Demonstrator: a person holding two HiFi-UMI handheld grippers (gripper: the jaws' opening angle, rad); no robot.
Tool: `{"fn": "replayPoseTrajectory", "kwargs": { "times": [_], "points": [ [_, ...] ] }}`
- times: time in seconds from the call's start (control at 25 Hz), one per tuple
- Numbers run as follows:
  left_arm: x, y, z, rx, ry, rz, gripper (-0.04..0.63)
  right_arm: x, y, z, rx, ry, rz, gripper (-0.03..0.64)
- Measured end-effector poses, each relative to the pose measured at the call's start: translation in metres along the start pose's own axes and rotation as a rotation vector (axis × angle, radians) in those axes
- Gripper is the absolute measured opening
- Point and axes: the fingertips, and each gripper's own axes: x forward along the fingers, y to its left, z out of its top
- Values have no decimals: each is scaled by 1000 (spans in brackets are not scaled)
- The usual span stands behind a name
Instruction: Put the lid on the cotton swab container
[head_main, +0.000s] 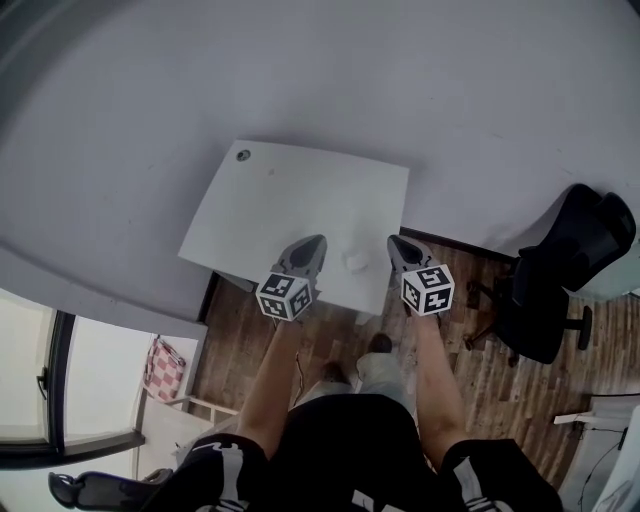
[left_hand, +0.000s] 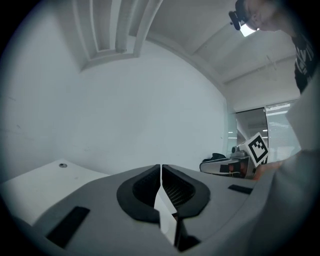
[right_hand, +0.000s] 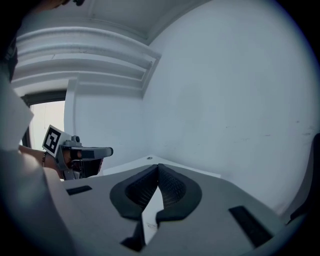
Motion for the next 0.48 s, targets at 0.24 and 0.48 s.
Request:
{"fn": "replayPoseTrajectory", "kwargs": {
  "times": [0.24,0.48],
  "points": [
    [-14,0,23,17,-21,41,32,-9,11,24,-54,-32,3,14],
    [-22,-10,31,53,-10,51,26,-12,14,32,-34,-63,-7,14]
  ]
}}
